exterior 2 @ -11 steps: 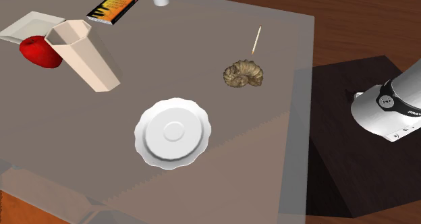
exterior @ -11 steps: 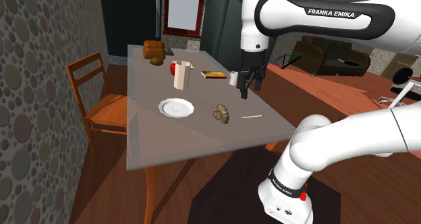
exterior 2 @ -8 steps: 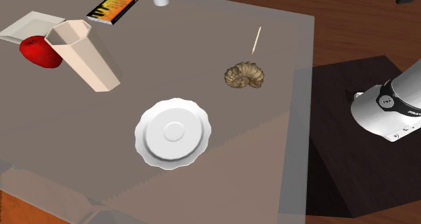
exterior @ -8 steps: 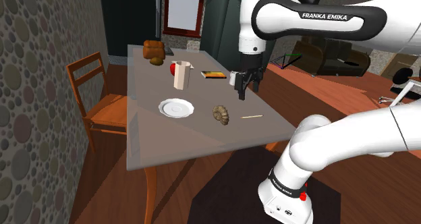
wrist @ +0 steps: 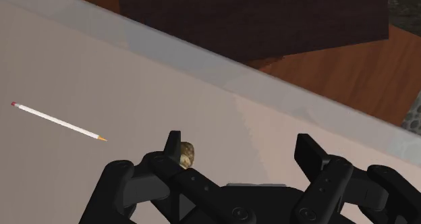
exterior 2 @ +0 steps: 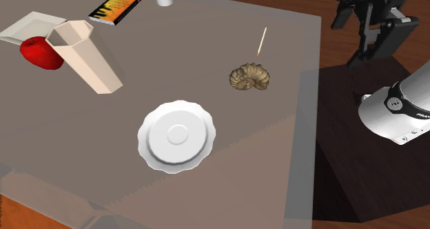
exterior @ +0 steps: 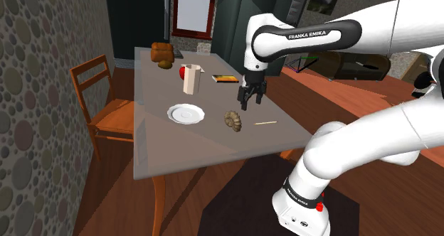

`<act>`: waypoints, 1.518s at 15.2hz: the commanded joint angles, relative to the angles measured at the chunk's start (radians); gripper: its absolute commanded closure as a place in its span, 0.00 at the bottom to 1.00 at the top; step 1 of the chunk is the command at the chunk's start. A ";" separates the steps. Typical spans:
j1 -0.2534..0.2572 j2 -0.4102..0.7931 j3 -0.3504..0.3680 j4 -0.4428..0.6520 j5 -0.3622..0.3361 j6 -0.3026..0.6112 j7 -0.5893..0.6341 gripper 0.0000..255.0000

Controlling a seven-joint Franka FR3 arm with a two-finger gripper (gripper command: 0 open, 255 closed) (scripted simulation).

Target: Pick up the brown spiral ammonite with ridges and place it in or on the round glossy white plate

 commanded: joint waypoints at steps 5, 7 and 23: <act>-0.040 0.180 -0.076 0.002 -0.019 0.231 -0.032 0.00; -0.050 0.248 -0.100 0.013 -0.017 0.304 -0.045 0.00; -0.073 0.605 -0.184 0.068 0.072 0.657 -0.139 0.00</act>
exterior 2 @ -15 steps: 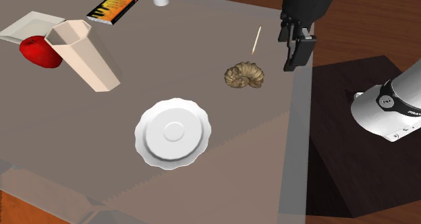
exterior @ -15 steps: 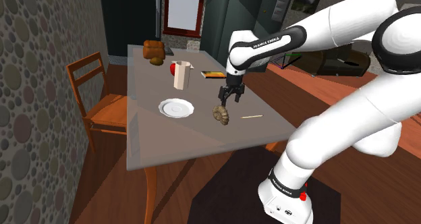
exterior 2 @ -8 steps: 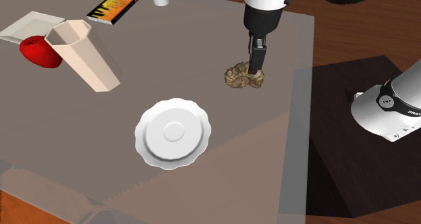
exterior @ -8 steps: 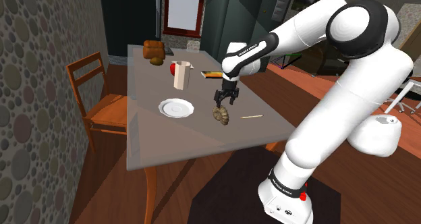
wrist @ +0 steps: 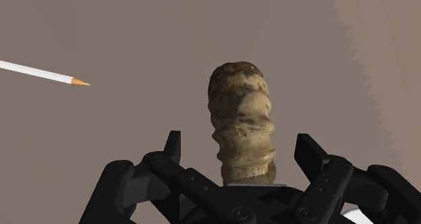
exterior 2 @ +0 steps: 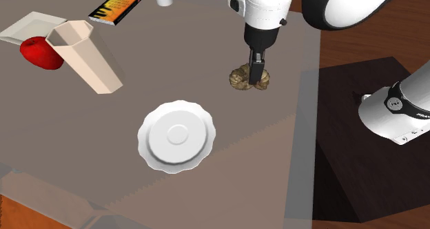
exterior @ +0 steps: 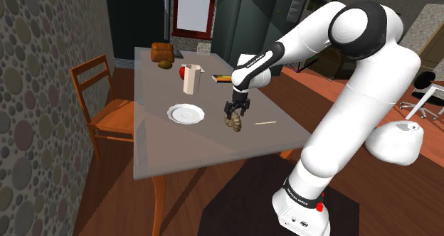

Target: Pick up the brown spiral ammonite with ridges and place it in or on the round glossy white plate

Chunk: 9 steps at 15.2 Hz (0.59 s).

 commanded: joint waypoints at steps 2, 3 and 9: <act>0.000 0.007 -0.001 -0.006 0.002 0.014 -0.002 0.00; 0.000 0.007 -0.001 -0.006 0.002 0.014 -0.002 0.00; 0.000 0.007 -0.001 -0.006 0.002 0.014 -0.002 1.00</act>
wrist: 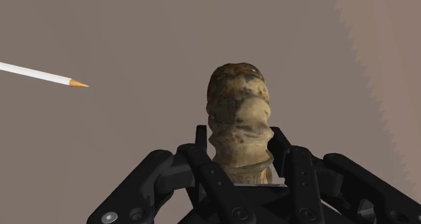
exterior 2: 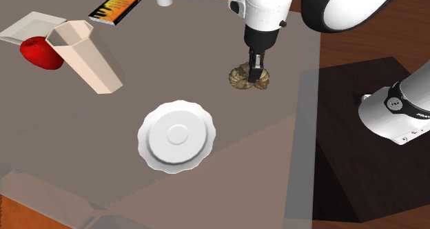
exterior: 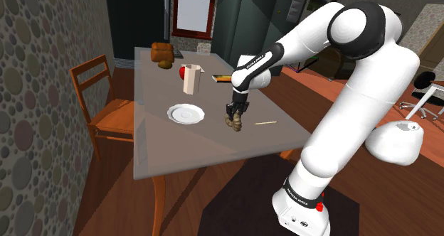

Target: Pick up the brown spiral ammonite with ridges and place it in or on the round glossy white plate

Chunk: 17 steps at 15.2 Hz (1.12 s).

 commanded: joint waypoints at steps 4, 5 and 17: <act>0.000 0.001 0.000 0.000 0.000 -0.001 0.000 1.00; 0.000 0.000 0.000 0.000 0.000 -0.001 0.000 1.00; -0.002 -0.095 0.004 0.038 -0.025 -0.132 0.018 1.00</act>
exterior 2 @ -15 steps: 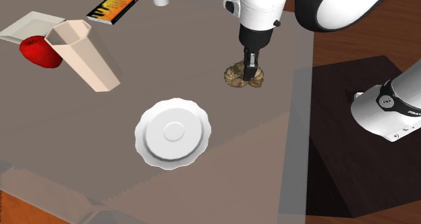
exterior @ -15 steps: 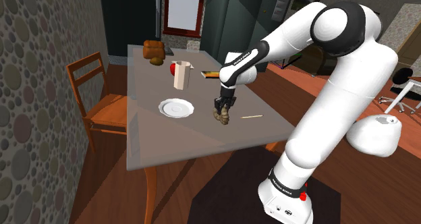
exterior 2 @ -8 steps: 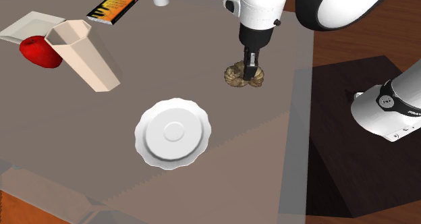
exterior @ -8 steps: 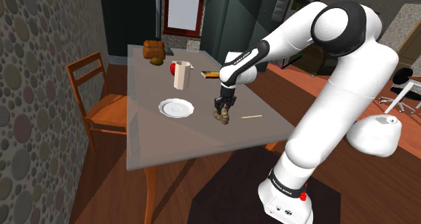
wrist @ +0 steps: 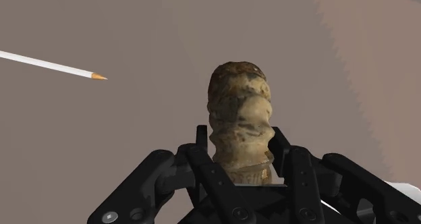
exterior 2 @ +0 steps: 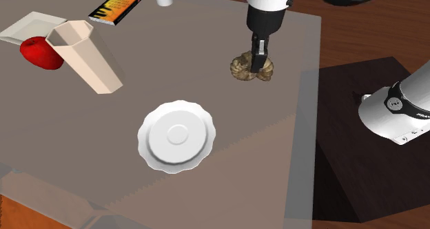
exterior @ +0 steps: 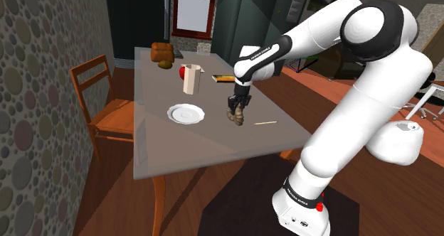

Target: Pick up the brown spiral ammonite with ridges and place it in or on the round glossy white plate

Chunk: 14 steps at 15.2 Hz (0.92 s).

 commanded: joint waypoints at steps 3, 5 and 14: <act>0.000 -0.041 0.004 0.021 -0.008 -0.062 0.009 1.00; 0.000 -0.058 0.006 0.034 -0.011 -0.091 0.011 1.00; 0.057 0.079 0.063 0.237 0.036 -0.161 0.091 1.00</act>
